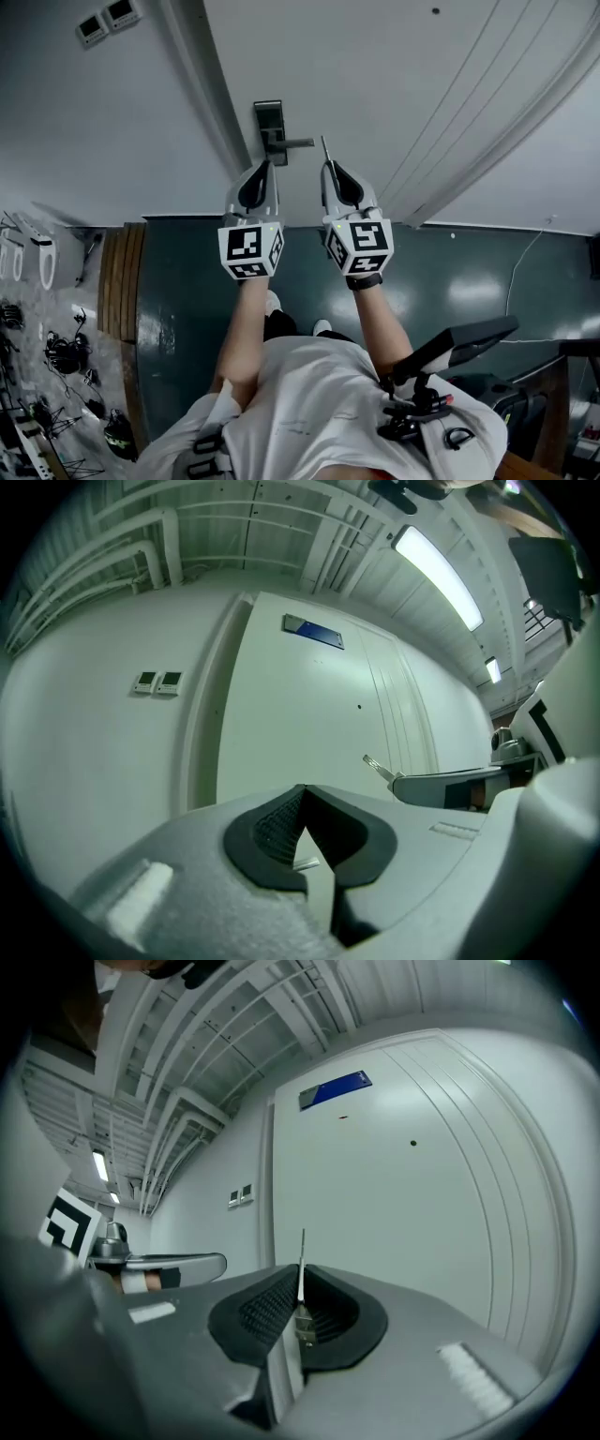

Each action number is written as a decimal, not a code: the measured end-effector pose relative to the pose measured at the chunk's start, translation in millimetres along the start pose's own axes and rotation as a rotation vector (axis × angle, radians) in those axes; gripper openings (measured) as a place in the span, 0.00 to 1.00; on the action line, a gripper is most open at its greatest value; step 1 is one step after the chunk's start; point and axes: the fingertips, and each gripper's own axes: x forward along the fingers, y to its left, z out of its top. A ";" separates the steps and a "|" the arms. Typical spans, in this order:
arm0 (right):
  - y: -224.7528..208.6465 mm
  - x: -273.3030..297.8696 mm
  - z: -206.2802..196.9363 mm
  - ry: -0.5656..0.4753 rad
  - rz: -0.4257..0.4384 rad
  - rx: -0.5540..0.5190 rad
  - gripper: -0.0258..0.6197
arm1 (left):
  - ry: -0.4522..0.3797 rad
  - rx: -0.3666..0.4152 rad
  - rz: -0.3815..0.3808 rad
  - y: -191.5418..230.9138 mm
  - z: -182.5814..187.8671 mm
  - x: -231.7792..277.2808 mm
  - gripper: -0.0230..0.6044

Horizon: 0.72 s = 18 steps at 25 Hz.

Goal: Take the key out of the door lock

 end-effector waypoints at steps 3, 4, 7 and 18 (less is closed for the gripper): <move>11.8 0.3 1.7 -0.005 0.050 0.038 0.09 | -0.003 -0.003 0.056 7.1 7.0 -8.2 0.04; 15.3 0.4 5.5 -0.016 0.065 0.037 0.09 | -0.011 -0.005 0.063 7.8 10.1 -8.5 0.04; 19.6 3.4 15.4 -0.038 0.068 0.016 0.09 | -0.035 -0.013 0.046 6.4 16.8 -4.7 0.04; 50.5 32.4 34.6 -0.063 0.014 -0.038 0.09 | -0.068 -0.015 -0.020 45.4 33.6 2.3 0.04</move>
